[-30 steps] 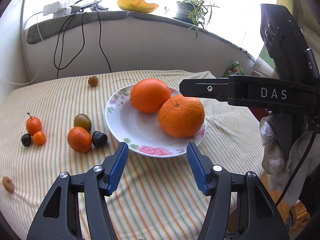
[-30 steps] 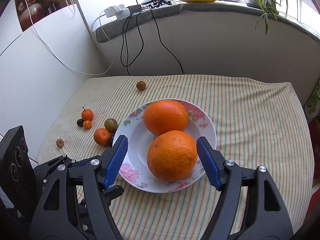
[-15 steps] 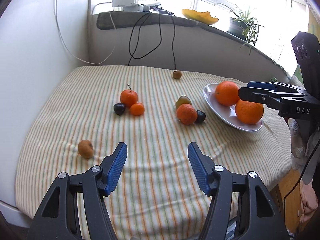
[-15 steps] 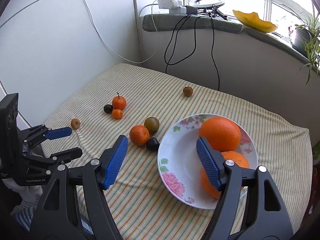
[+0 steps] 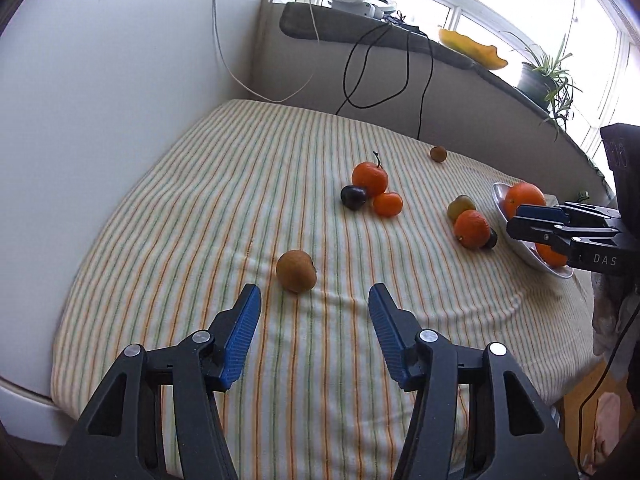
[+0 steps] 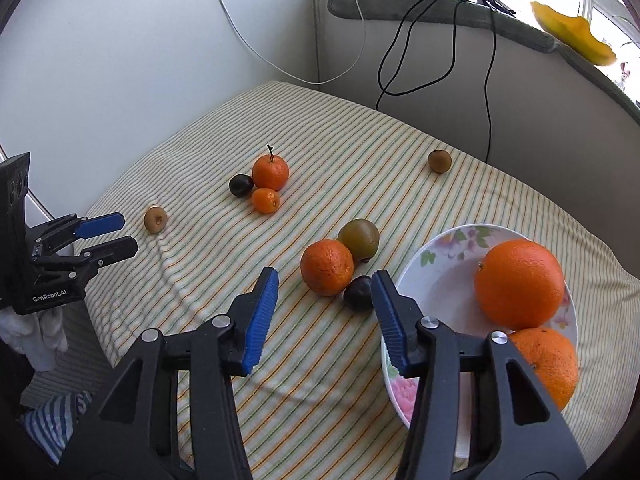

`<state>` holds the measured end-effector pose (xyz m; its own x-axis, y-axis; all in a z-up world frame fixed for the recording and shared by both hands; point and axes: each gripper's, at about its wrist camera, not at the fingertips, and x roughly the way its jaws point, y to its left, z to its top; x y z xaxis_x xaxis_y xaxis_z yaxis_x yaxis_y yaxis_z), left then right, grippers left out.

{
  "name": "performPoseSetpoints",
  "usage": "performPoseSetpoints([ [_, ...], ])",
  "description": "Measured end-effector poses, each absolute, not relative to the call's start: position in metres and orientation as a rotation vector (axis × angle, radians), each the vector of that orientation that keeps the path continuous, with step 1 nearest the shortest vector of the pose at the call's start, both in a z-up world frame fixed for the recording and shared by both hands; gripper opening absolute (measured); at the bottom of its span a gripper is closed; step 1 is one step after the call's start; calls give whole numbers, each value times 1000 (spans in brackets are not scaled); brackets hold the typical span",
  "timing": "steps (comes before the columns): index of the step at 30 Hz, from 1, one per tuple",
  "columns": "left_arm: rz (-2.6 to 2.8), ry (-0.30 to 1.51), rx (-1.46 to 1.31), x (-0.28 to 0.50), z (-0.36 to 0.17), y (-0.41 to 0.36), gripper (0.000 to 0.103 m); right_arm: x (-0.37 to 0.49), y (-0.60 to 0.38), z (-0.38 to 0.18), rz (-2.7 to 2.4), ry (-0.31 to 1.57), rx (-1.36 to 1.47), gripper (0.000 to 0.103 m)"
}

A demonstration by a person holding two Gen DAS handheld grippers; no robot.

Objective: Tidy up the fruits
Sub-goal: 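Grasp the small tangerine with the right tool while the left tool grasps the kiwi, then carry the tangerine and kiwi over the plate with both tools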

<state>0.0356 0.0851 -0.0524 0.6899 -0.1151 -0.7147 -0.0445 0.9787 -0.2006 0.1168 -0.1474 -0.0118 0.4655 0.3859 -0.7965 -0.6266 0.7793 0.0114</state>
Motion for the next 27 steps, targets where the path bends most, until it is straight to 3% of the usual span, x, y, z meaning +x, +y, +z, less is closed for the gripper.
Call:
performPoseSetpoints([
  [6,-51,821,-230,44,-61,92,39,129,-132,-23,618,919,-342,46],
  [17,-58,829,-232,53,-66,93,38,134,-113,-41,584,937,-467,44],
  [27,-40,829,-222,57,-70,96,24,135,-109,-45,564,930,-506,38],
])
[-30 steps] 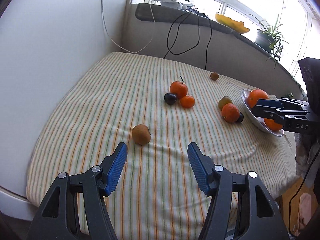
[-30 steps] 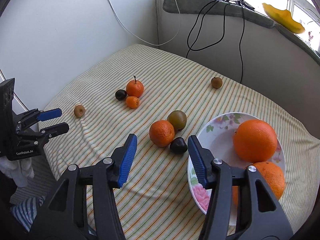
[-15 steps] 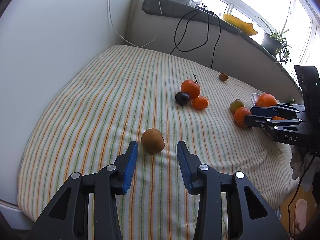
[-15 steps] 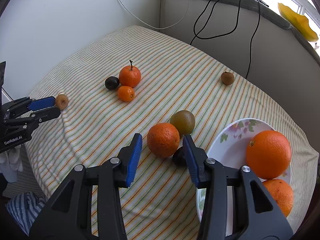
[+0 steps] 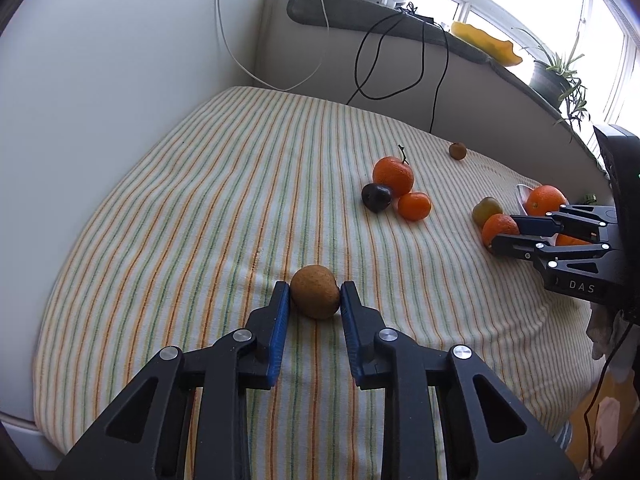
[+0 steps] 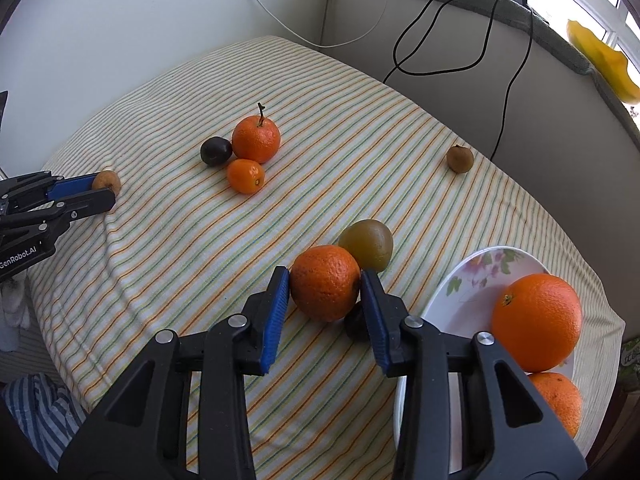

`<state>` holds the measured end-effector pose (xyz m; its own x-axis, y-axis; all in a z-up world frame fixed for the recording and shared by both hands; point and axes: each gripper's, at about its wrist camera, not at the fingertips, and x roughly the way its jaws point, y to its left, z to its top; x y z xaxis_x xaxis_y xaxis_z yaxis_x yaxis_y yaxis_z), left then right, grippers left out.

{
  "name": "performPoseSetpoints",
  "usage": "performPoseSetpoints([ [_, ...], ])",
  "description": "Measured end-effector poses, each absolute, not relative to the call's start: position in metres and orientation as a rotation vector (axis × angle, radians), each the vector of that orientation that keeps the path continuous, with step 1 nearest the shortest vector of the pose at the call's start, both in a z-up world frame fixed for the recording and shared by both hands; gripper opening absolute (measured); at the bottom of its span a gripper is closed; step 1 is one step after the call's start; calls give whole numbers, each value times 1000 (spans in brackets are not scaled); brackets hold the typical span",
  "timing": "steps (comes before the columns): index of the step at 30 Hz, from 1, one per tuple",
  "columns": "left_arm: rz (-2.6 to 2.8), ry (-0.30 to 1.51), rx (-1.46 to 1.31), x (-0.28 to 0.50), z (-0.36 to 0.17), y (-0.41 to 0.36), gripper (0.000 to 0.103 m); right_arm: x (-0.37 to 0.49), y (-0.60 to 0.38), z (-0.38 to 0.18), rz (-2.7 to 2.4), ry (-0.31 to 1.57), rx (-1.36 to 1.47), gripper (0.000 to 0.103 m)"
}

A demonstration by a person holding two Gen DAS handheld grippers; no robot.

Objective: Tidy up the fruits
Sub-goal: 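Carry the tangerine and kiwi over the plate with both tools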

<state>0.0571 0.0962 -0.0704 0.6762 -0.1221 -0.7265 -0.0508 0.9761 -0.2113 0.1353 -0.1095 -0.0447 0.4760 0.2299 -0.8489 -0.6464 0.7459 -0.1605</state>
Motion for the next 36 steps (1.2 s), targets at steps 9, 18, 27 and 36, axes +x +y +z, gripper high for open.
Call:
performPoseSetpoints([
  [9,-43,803,-227,53,-65,96,24,137,-116,-42,581,928,-455,37],
  [18,-91,769,-227,51,-48,78,24,123,-128,-18,609,882,-388,37],
  [27,-195,744,-222,60,-33,34,24,116,-165,10,585,832,-308,37],
  [36,-319,727,-187,78,-22,-28,24,124,-232,29,485,805,-223,37],
])
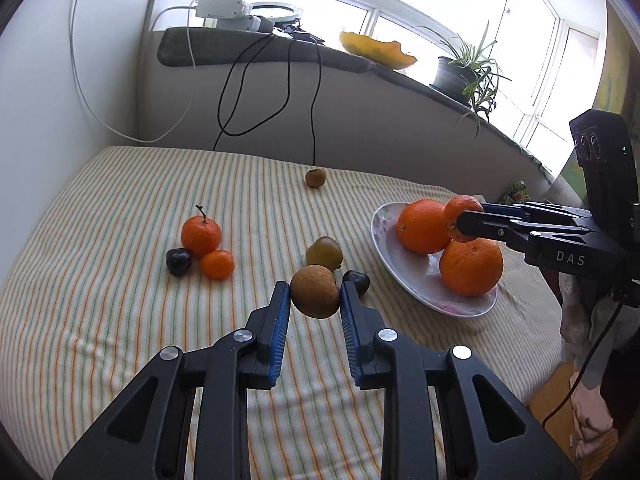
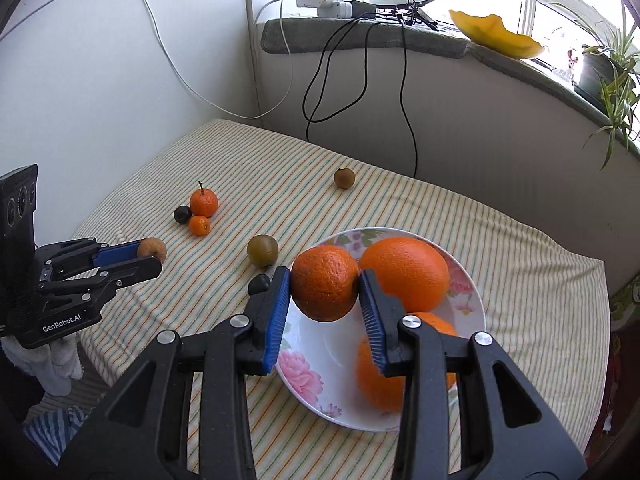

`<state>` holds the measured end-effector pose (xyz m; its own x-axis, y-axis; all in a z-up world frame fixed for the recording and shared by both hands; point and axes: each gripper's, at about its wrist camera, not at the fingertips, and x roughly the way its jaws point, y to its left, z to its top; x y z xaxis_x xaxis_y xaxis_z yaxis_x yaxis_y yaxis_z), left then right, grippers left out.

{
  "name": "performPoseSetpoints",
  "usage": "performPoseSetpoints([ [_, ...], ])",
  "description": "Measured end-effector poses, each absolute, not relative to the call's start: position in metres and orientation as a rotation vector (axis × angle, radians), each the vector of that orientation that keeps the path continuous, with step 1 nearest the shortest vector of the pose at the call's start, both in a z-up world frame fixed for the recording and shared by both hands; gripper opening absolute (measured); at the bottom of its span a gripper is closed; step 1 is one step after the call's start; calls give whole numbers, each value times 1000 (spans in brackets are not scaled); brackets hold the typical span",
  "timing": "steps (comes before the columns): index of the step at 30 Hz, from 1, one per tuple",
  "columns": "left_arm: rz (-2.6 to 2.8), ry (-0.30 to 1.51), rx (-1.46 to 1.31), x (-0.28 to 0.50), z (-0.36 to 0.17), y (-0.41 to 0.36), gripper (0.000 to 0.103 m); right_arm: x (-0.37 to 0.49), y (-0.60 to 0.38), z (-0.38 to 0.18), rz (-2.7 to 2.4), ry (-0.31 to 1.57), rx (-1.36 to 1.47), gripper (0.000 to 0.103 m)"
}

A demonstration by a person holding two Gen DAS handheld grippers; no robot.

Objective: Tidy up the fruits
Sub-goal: 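Carry the tangerine and kiwi over the plate with both tools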

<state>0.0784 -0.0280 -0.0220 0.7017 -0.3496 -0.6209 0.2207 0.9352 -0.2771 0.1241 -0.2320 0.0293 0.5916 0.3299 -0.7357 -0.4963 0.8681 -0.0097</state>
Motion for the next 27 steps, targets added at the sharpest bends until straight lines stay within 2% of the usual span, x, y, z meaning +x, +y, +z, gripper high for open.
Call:
performPoseSetpoints([
  [12,-431,744,-125,106,-24,-98,24,138,-291,25,409,816,-142,37],
  [27,-454,775,-94,144,-33,-115,24,106,-250,7,537,822,-252,37],
])
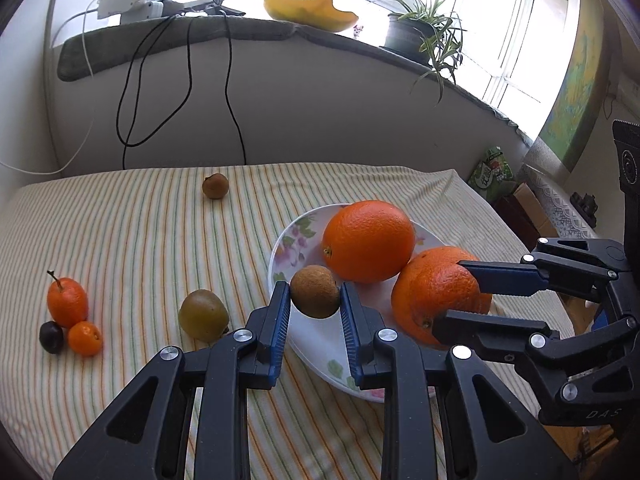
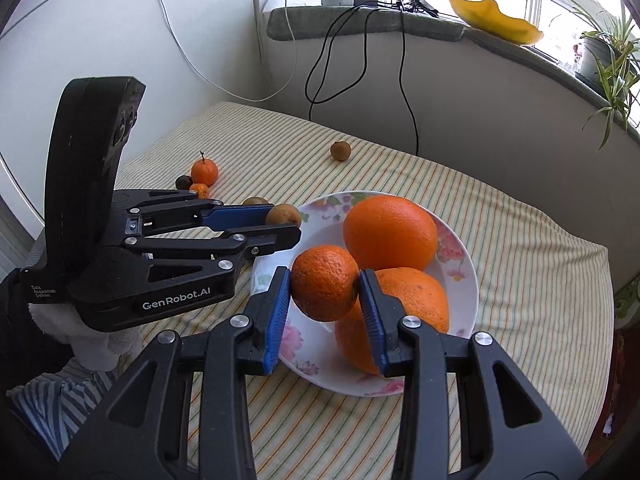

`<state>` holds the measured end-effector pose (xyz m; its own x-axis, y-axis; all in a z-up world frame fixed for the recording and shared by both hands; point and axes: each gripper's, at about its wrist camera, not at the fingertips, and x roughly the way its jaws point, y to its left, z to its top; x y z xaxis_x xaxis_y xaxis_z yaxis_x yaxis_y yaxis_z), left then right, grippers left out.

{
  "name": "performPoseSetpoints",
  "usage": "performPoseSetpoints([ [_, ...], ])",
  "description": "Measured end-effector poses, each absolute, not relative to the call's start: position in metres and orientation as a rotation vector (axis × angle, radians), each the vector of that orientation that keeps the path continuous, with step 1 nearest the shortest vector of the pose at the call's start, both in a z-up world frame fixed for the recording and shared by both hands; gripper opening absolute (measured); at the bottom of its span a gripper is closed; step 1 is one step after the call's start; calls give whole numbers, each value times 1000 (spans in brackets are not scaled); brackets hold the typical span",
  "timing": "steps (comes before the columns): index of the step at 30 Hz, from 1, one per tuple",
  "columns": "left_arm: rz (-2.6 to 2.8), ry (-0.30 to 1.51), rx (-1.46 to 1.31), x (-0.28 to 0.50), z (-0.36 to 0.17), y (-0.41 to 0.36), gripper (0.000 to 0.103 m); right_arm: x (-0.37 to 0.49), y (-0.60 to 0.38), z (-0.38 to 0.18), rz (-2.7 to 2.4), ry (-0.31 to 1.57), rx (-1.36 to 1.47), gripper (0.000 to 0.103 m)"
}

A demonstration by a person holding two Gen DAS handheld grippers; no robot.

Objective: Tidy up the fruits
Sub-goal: 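Carry the tangerine and kiwi over the plate with both tools, then open the right tool to drop the tangerine while the left tool drops the kiwi, then move the right tool to the olive kiwi while the left tool approaches a dark plum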

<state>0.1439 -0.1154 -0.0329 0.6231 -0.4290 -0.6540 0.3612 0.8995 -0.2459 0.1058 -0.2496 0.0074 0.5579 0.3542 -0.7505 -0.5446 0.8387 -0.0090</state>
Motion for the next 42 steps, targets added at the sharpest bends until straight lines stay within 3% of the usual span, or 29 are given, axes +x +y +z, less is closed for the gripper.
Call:
performPoseSetpoints([
  [16,-484,789,-118,151,-32,-114,24,100,-232,-3,543,841,-342,38],
  [18,-484,788,-118,152,-31,-114,32,99,-232,-2,539,841,-349,38],
  [20,-488,783,-118,151,-30,-115,37,97,-232,0,533,832,-354,50],
  [21,-485,782,-114,151,-29,-116,39,95,-232,3,526,819,-358,62],
  [22,-482,780,-112,151,-29,-115,39,93,-232,4,525,807,-360,65],
  [40,-388,720,-121,135,-8,-68,39,84,-219,17,572,792,-324,65],
  [42,-364,711,-119,132,-6,-54,44,86,-215,20,586,793,-316,65],
])
